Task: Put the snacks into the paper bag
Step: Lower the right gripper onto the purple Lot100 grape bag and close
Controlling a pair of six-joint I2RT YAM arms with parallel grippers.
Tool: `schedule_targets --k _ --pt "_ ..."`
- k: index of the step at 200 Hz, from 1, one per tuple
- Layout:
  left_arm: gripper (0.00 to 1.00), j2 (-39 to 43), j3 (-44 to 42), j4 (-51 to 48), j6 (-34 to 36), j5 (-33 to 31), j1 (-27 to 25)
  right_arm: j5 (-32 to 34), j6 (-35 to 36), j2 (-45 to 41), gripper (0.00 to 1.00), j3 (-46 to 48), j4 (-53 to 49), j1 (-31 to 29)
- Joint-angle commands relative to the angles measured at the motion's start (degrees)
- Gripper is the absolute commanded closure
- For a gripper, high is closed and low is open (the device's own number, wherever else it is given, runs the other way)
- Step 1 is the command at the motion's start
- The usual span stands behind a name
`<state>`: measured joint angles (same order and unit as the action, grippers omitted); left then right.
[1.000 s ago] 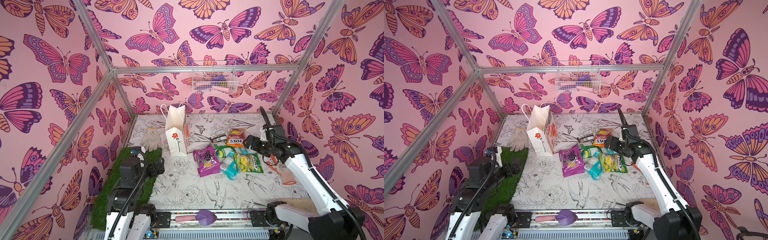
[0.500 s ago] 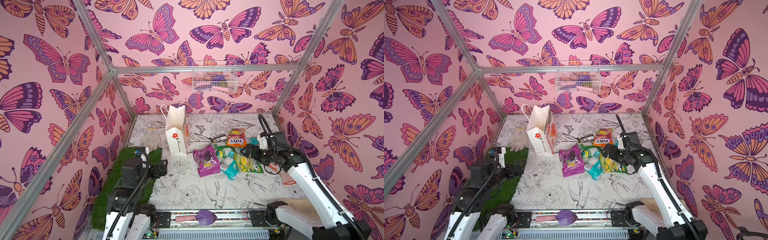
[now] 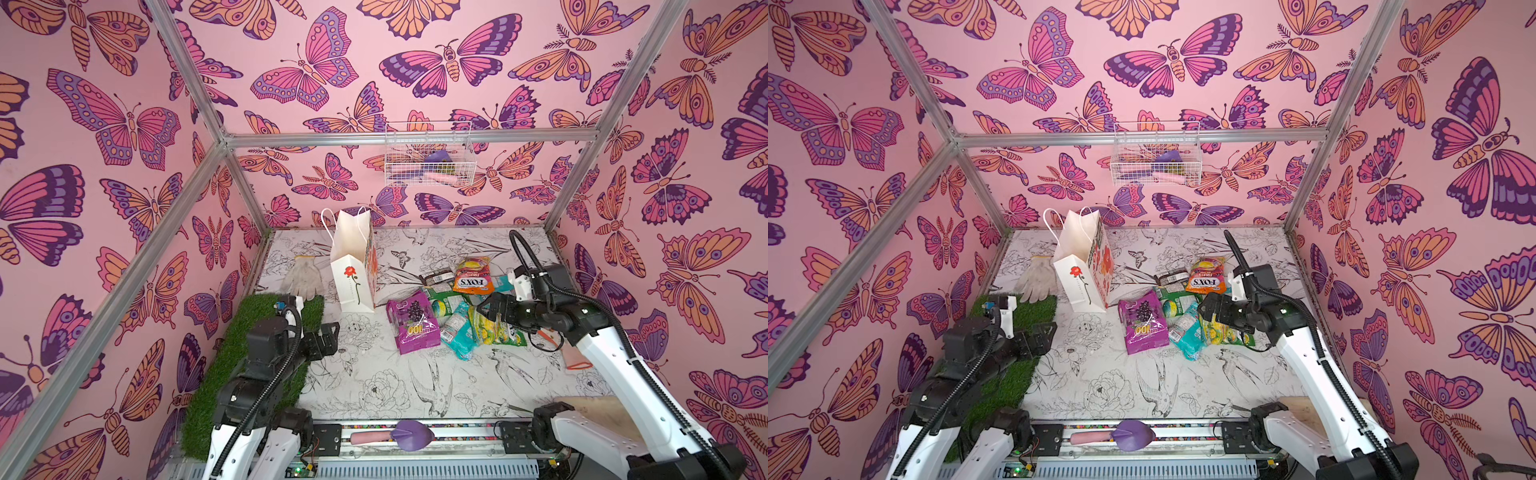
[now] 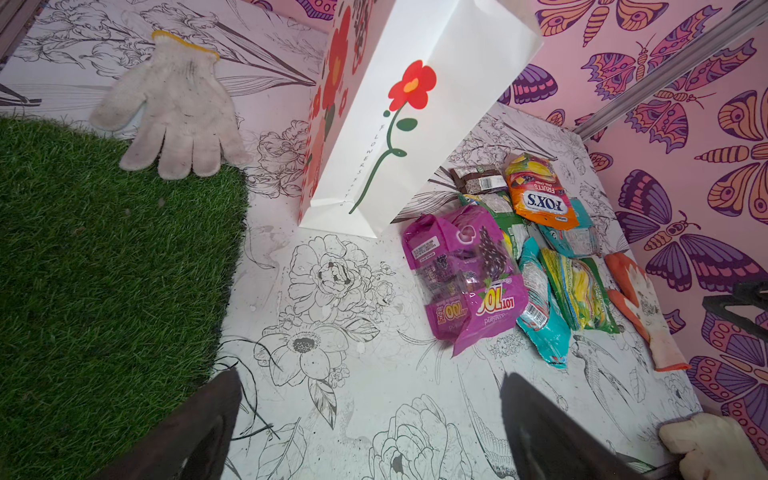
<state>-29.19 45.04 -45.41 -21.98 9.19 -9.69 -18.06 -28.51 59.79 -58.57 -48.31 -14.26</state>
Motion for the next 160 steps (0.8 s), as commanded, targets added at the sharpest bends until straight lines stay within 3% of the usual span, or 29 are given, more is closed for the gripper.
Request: schedule_targets --k 1,75,160 --pt "0.01 0.2 -0.9 0.5 -0.4 -0.5 -0.3 0.6 2.0 1.3 0.01 -1.5 -1.6 -0.8" --pt "0.01 -1.5 -0.9 0.7 -0.2 -0.1 -0.3 0.7 -3.1 5.5 0.05 8.4 8.9 -3.0" --pt "0.01 -1.8 -1.2 1.2 0.0 1.0 -1.1 1.1 0.0 17.1 0.06 3.5 14.4 -10.6"
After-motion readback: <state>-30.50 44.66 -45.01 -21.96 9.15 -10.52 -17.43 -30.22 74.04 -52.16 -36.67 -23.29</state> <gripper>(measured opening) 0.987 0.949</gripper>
